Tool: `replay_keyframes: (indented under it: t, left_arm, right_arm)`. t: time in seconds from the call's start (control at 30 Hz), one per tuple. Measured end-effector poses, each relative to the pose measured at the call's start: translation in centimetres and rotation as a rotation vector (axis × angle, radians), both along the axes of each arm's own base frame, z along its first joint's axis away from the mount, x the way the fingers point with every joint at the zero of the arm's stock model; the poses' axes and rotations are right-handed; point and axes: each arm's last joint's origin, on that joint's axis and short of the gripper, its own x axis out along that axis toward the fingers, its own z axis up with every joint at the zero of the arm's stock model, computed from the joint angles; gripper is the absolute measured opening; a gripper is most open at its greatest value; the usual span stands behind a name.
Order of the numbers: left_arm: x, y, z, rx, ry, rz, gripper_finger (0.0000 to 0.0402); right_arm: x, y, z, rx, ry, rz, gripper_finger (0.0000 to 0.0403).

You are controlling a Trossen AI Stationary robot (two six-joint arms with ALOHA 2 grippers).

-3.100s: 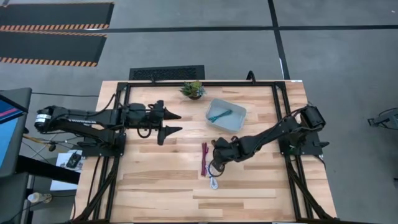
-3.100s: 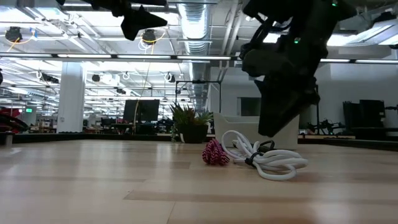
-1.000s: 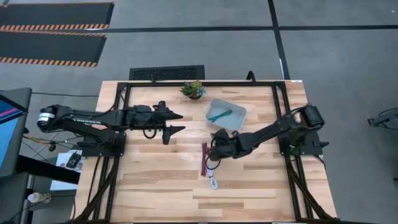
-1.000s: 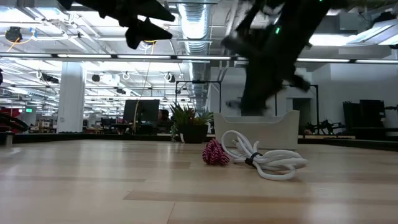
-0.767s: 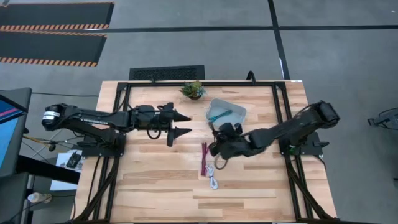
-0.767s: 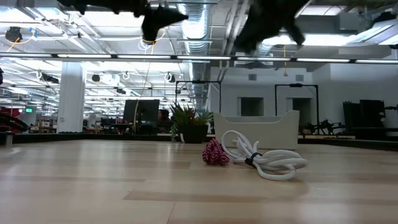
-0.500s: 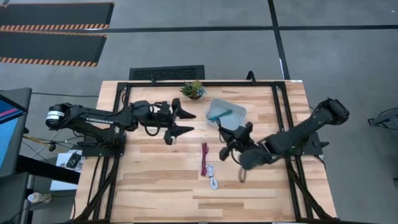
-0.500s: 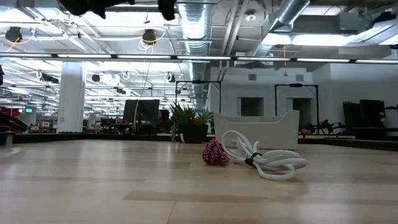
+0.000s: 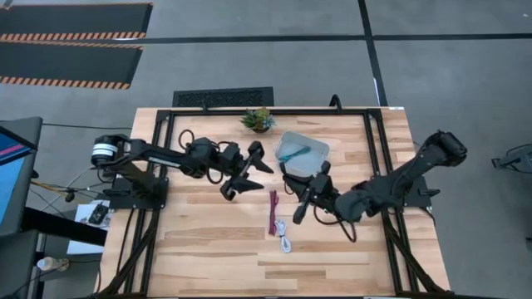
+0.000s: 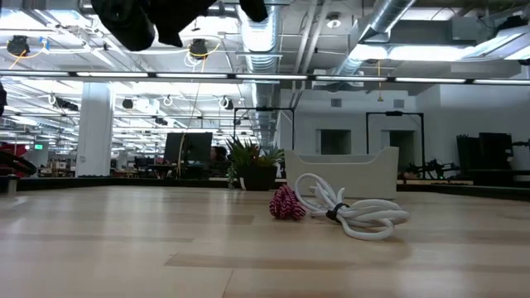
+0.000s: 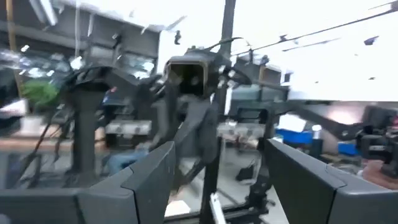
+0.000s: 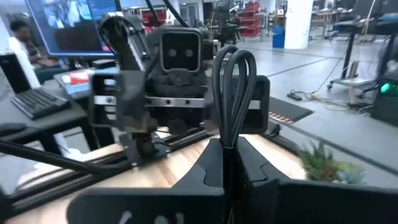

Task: Pick and place USB-C Cables
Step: Put the black charger cable into the white bin

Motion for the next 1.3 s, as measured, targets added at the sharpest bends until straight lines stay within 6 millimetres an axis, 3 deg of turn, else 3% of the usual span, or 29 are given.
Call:
replay_keyframes:
  t: [0.47,1.03,1.3]
  left_arm:
    - [0.1,-0.1,-0.2,0.005,0.008,-0.045,0.0239]
    - [0.3,0.8,-0.2,-0.048,0.019,0.063,0.0239]
    - [0.7,0.1,0.7,-0.034,0.011,0.012,0.0239]
  right_arm:
    - [1.8,-2.1,-0.2,0.039,-0.016,0.107,0.0011]
    - [0.7,0.3,0.6,-0.023,-0.047,0.178,0.0012]
    - [2.8,-1.0,-1.1,0.017,-0.03,0.183,0.0012]
